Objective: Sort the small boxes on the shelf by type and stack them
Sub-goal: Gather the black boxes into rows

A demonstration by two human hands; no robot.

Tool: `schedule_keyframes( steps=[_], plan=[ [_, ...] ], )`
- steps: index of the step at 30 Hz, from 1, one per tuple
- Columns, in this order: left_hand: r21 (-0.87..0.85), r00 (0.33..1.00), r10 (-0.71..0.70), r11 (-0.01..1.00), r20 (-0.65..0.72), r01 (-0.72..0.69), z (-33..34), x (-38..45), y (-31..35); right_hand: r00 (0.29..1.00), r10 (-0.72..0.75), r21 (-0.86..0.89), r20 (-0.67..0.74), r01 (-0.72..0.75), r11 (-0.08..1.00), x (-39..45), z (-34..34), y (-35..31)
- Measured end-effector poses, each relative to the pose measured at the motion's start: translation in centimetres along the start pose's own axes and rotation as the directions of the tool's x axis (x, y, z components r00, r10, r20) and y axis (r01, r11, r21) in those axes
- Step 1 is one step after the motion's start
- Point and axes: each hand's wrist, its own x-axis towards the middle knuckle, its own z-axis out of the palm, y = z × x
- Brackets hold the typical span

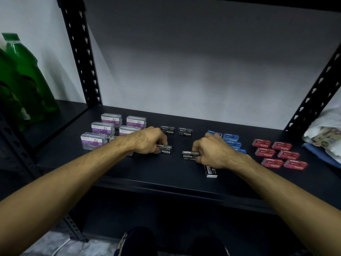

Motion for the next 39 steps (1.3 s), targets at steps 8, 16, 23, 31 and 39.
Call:
schedule_keyframes(
  steps=[8,16,23,31,39],
  plan=[
    [0.002,1.000,0.002,1.000,-0.027,-0.002,-0.8,-0.2,0.1,0.999,0.026,0.133,-0.019,-0.023,0.991,0.4,-2.0,-0.4],
    [0.009,1.000,0.009,1.000,-0.011,-0.009,-0.4,-0.1,-0.1,0.999,0.037,0.196,-0.021,-0.032,0.980,1.1,-1.6,-1.8],
    [0.016,1.000,0.006,1.000,-0.031,-0.005,-0.4,0.2,-0.5,1.000,0.021,0.063,0.009,-0.021,0.998,1.0,-1.8,-1.4],
    [0.009,0.999,0.010,1.000,-0.032,-0.010,-0.3,0.5,-0.6,0.995,0.019,0.089,0.099,-0.028,0.996,2.4,-0.1,-2.7],
    [-0.005,0.998,-0.022,1.000,-0.066,0.022,-0.3,1.2,-1.0,0.997,0.062,0.090,0.041,-0.066,0.994,3.6,0.3,-1.4]
  ],
)
